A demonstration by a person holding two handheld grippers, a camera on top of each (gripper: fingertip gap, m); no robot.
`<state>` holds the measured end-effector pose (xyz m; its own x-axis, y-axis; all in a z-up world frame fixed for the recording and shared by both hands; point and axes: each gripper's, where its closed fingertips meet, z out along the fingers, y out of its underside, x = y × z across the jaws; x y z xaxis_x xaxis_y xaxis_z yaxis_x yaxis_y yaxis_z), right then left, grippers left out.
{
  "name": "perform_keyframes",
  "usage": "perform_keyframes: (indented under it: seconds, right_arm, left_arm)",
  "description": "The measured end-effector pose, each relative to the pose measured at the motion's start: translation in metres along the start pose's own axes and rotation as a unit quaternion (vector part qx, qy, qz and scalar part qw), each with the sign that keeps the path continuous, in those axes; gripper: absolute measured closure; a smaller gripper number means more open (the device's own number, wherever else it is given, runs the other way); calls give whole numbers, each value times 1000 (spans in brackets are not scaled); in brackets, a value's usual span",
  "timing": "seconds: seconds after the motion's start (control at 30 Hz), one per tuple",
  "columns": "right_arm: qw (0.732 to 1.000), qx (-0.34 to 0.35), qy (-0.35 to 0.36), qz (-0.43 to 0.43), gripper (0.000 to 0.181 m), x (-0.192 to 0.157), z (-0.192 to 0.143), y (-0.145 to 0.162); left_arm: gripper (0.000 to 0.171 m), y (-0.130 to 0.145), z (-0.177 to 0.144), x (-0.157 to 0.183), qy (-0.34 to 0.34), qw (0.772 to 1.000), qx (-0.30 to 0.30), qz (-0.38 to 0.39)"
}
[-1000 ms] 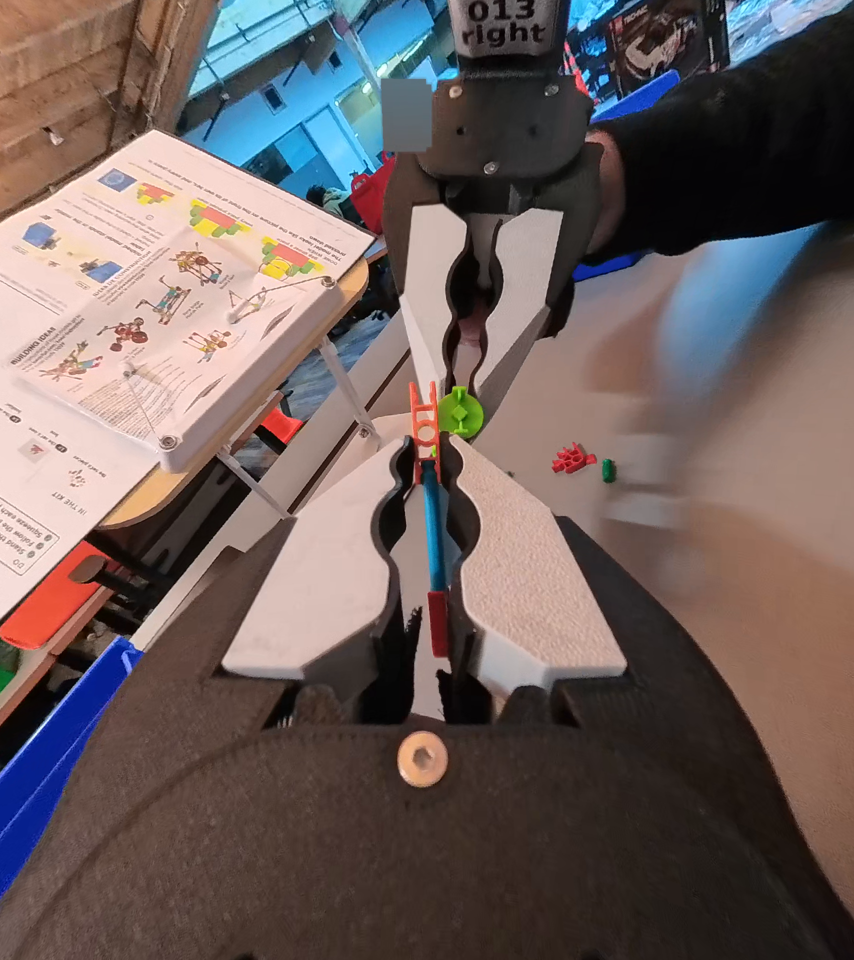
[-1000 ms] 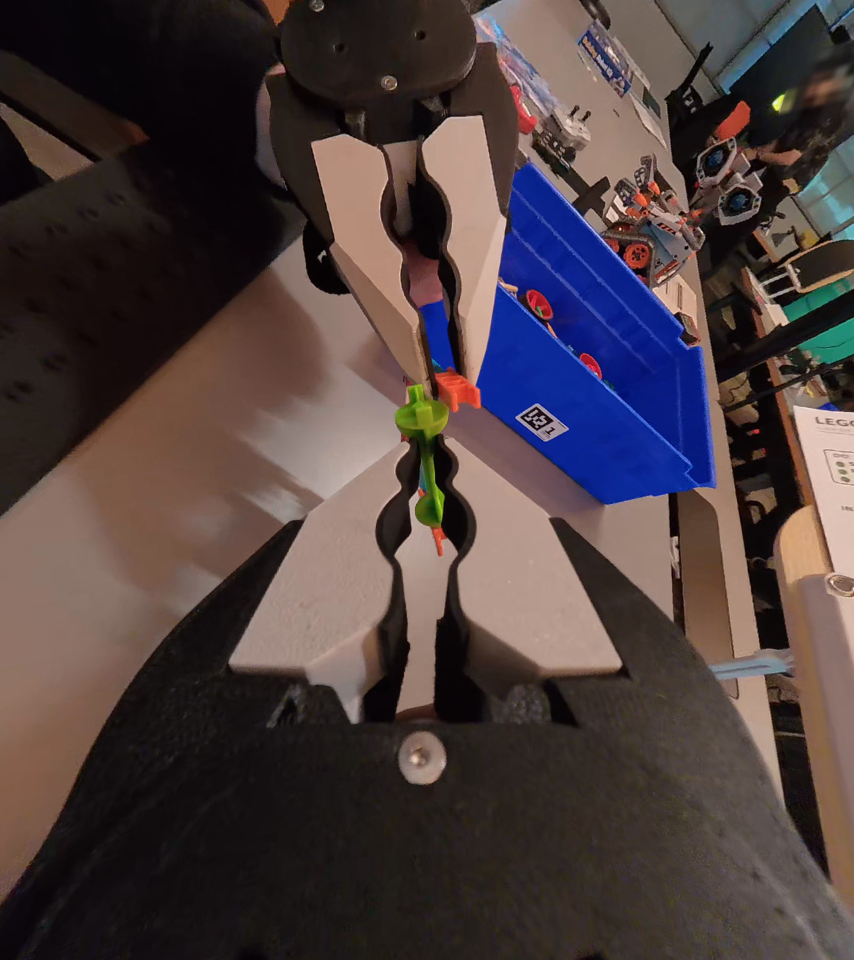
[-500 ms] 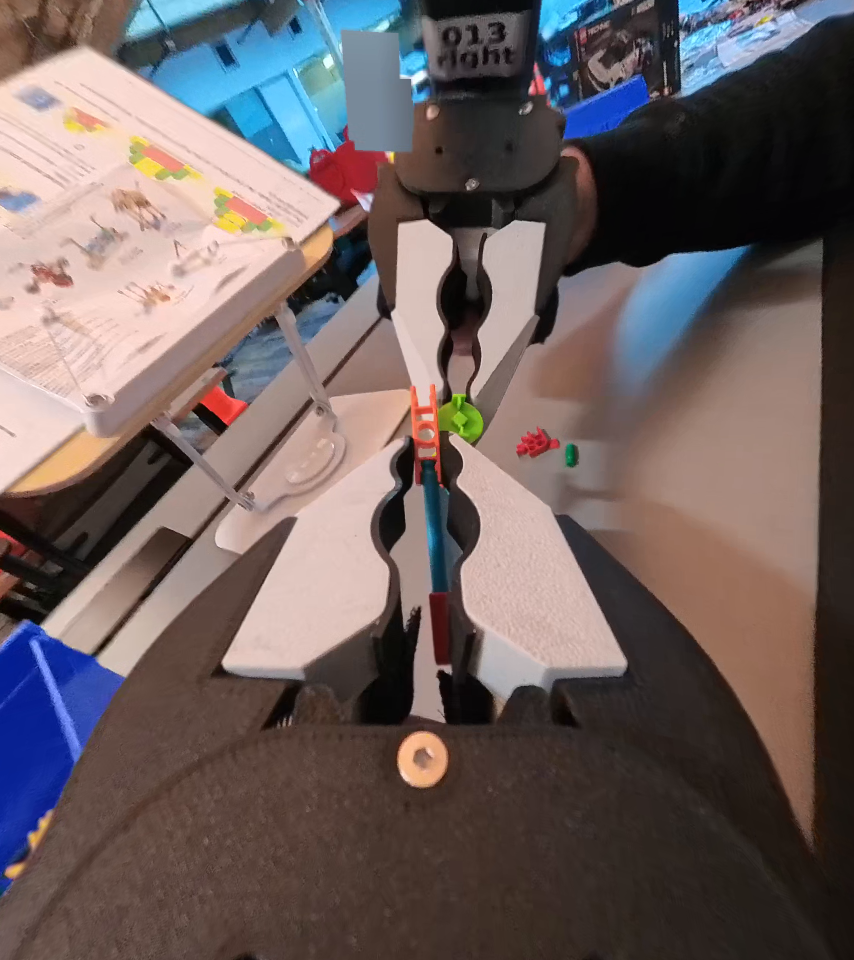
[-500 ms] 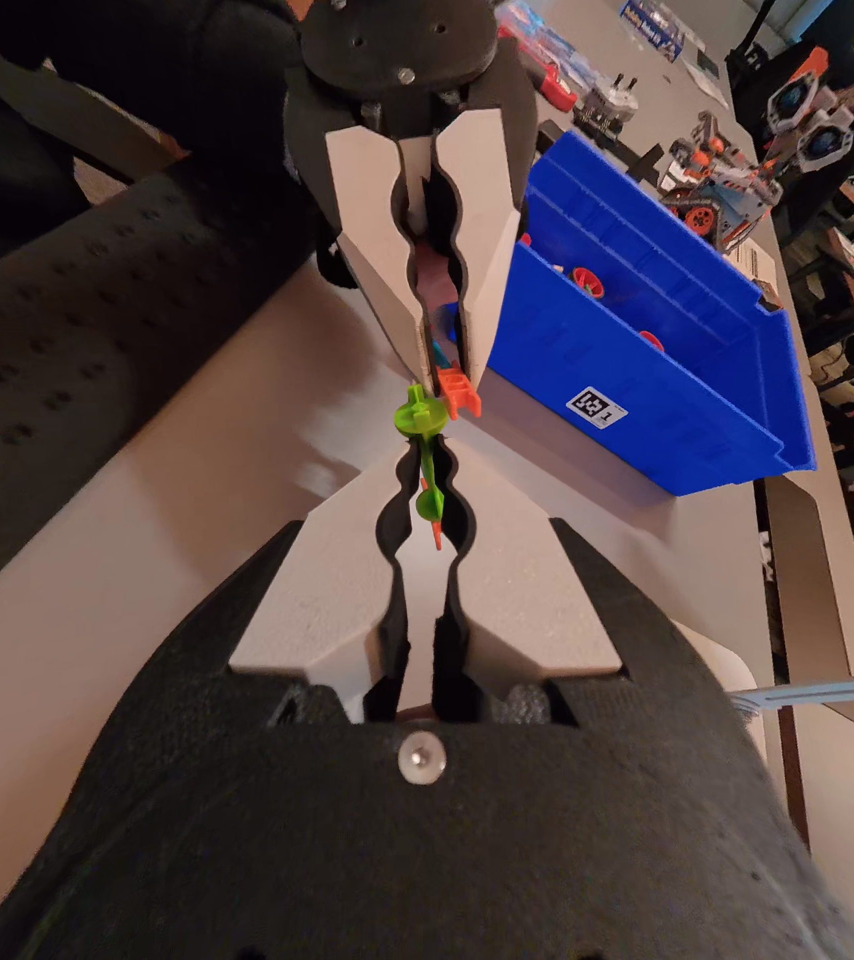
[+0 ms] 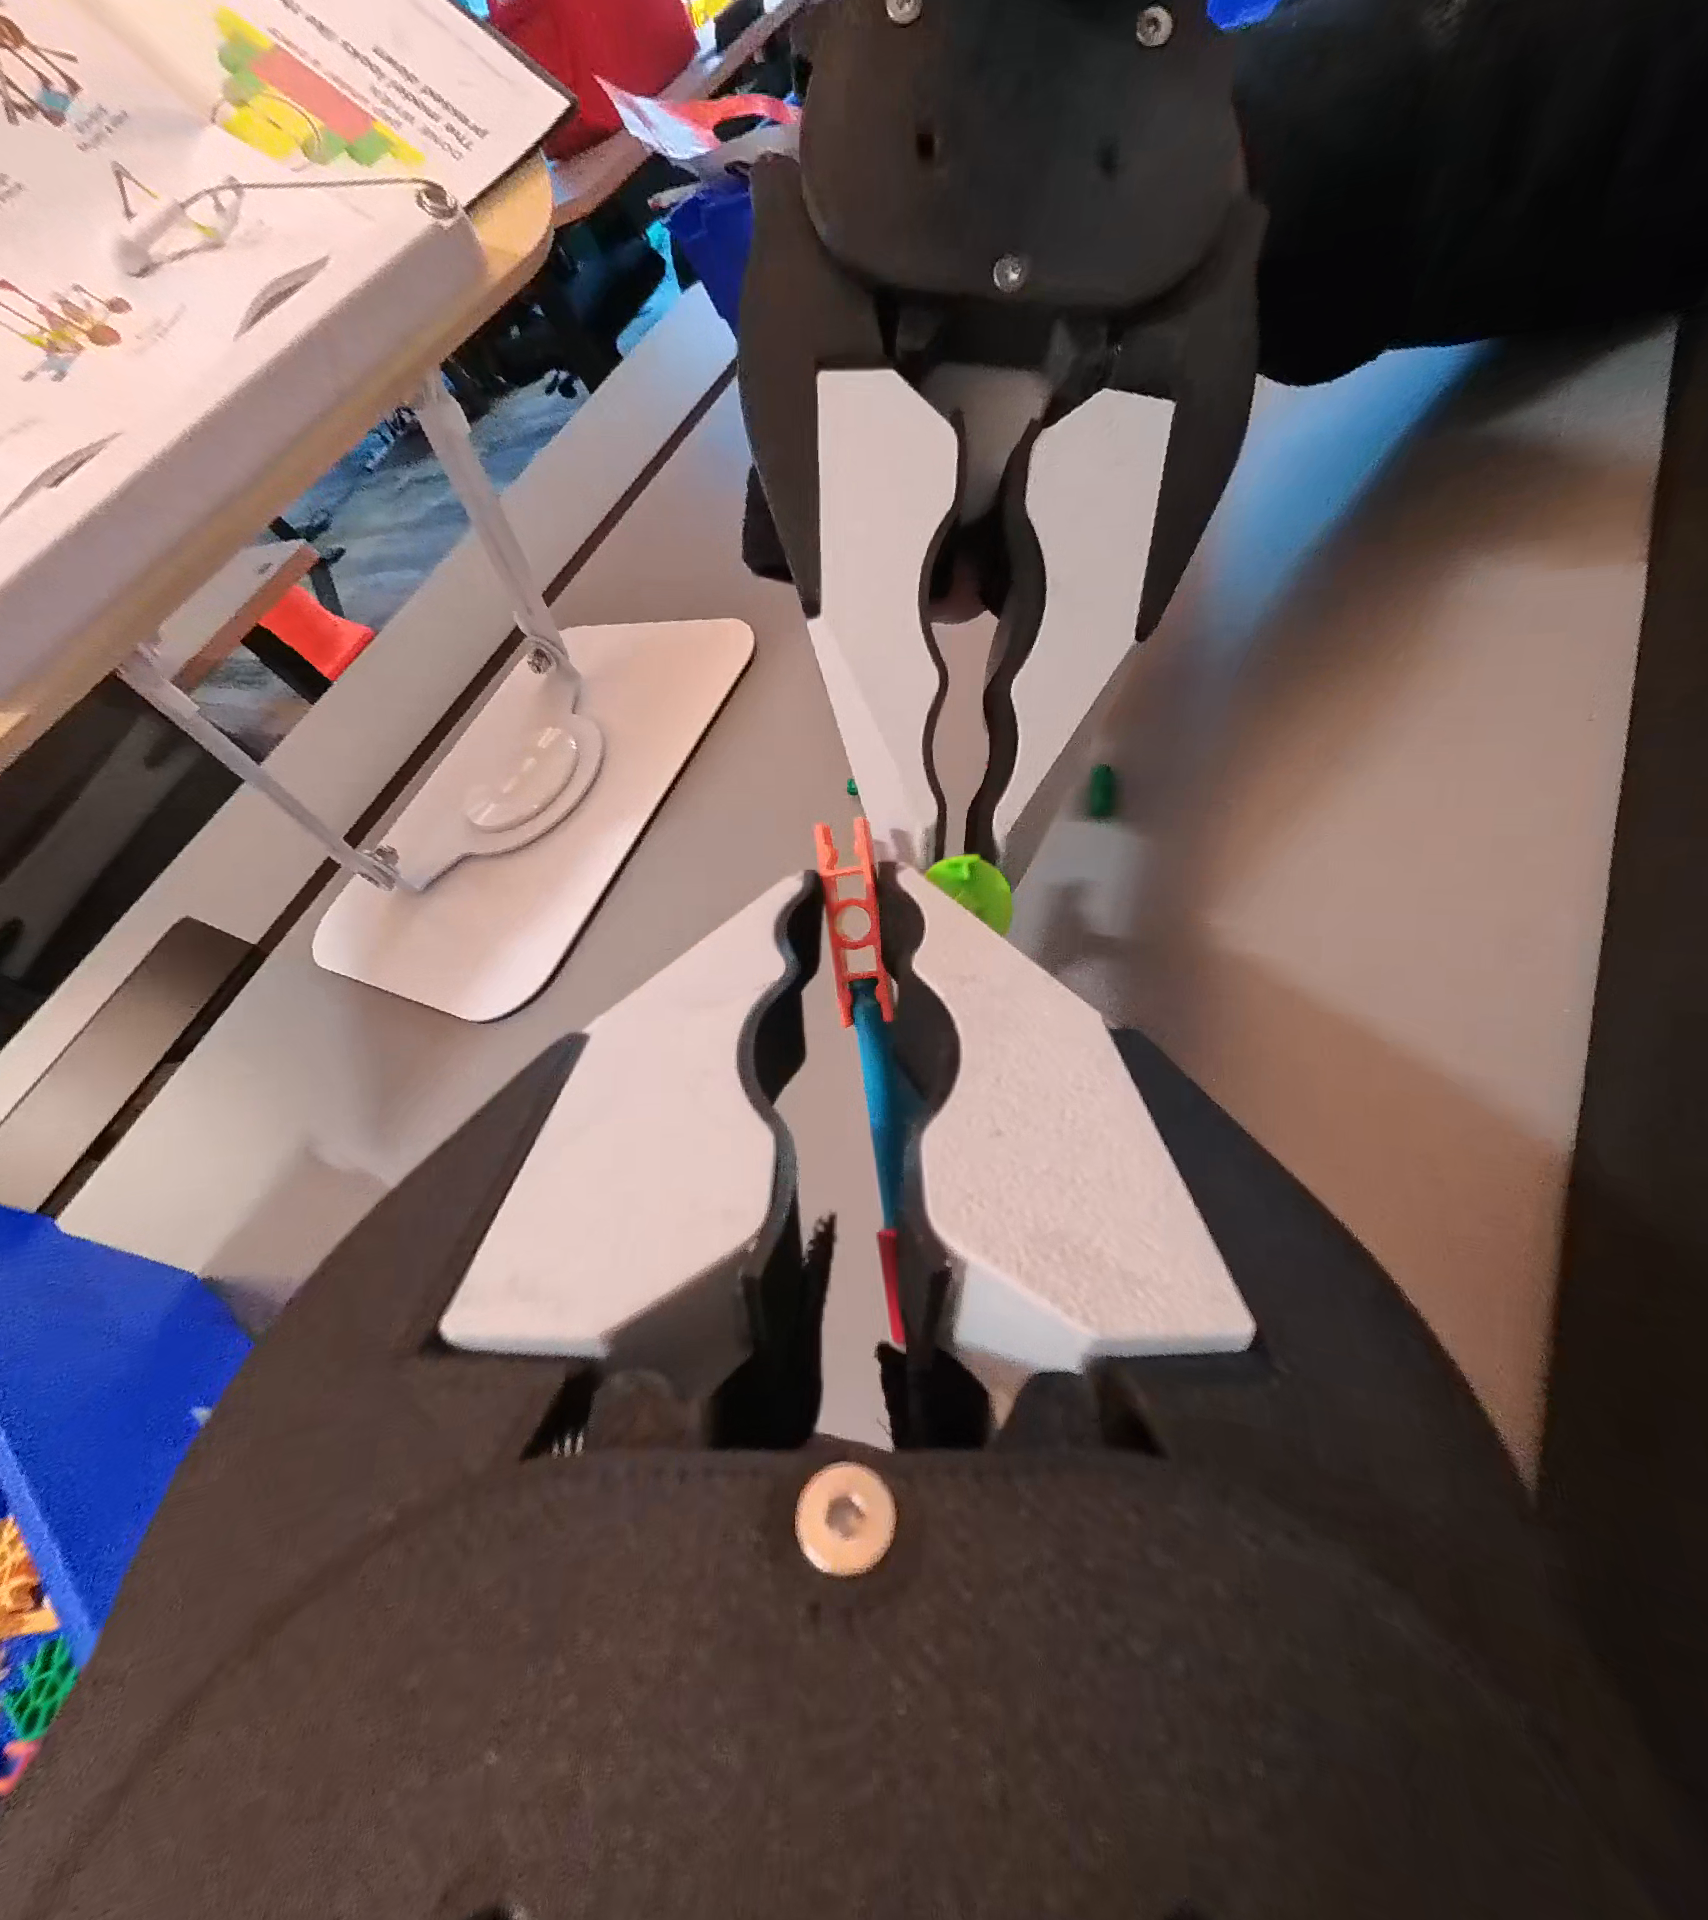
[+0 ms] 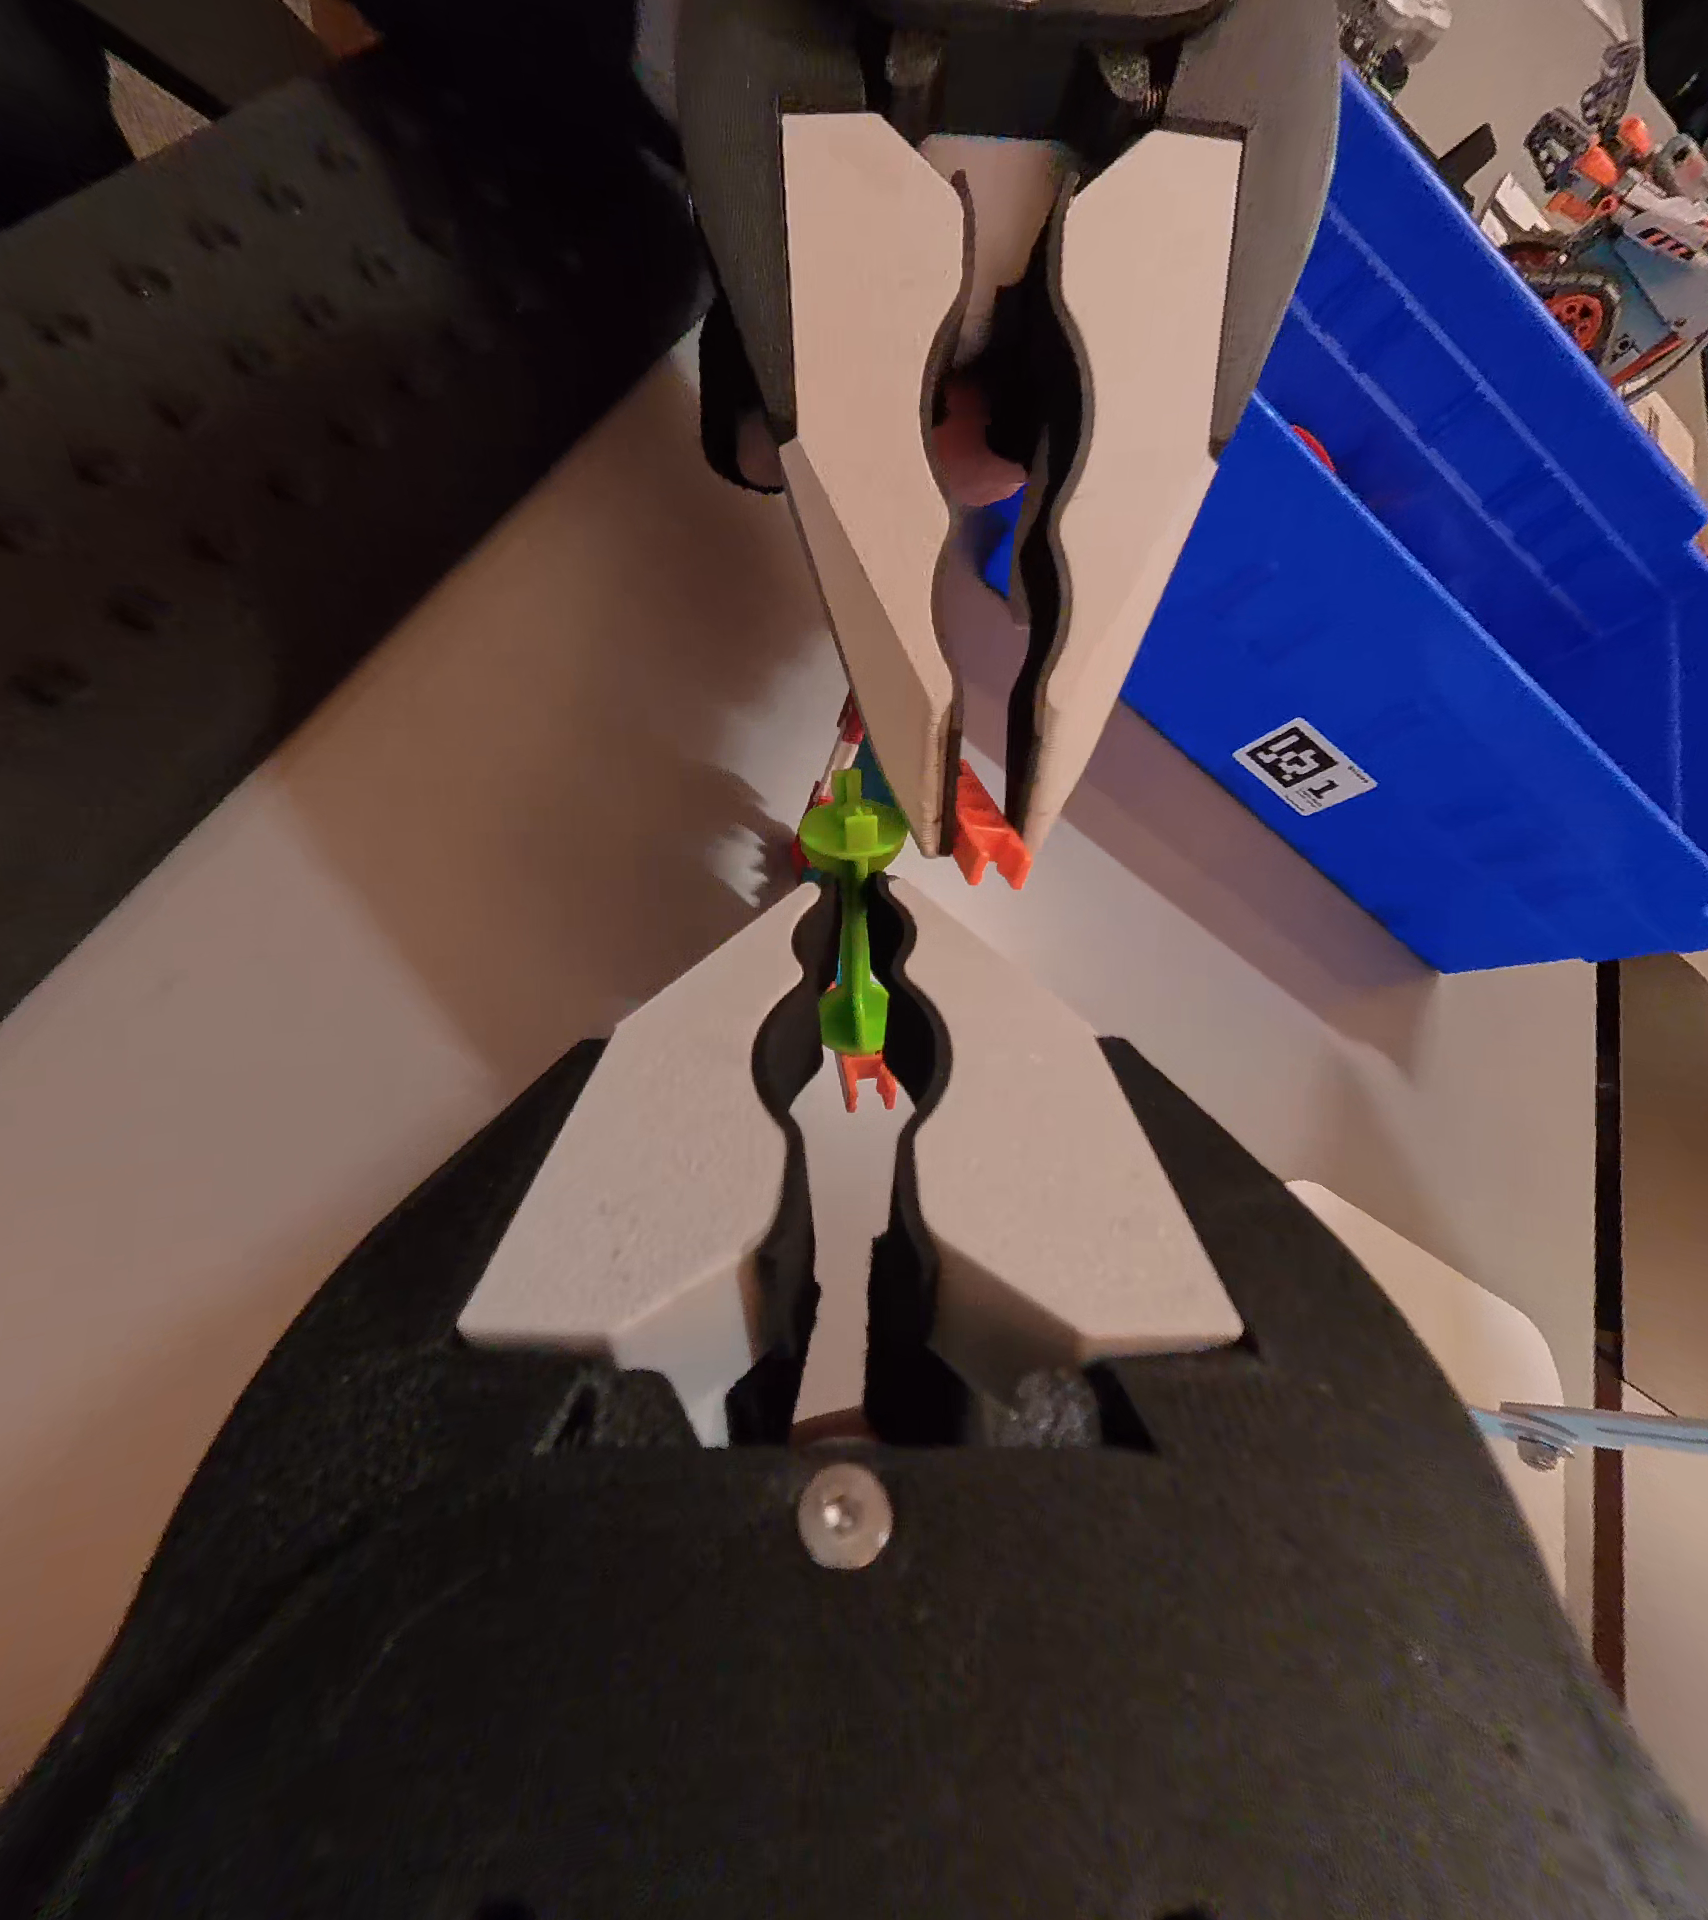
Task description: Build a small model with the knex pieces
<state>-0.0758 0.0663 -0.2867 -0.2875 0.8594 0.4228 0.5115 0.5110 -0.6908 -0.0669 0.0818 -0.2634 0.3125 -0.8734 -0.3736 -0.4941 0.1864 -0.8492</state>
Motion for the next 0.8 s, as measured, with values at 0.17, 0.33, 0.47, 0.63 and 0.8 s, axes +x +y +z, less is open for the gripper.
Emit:
perform_keyframes:
  seconds: [0.17,0.33,0.47,0.63,0.8]
  right_arm:
    - [1000,-5,4,3,179,2,0,1]
    - [999,6,-1,36,179,5,-3,1]
    - [998,12,-3,59,180,8,-3,1]
    - [995,30,-11,96,180,12,-3,1]
    - [993,35,-18,108,180,11,-2,1]
  left_arm:
    - [164,0,0,-1,-5,1000,-7,15]
    - [165,-6,-2,-1,-19,999,13,33]
    - [165,-6,-3,0,-16,999,23,26]
    - [165,-7,-4,-2,-18,999,33,19]
    - [165,-7,-5,0,-12,999,40,14]
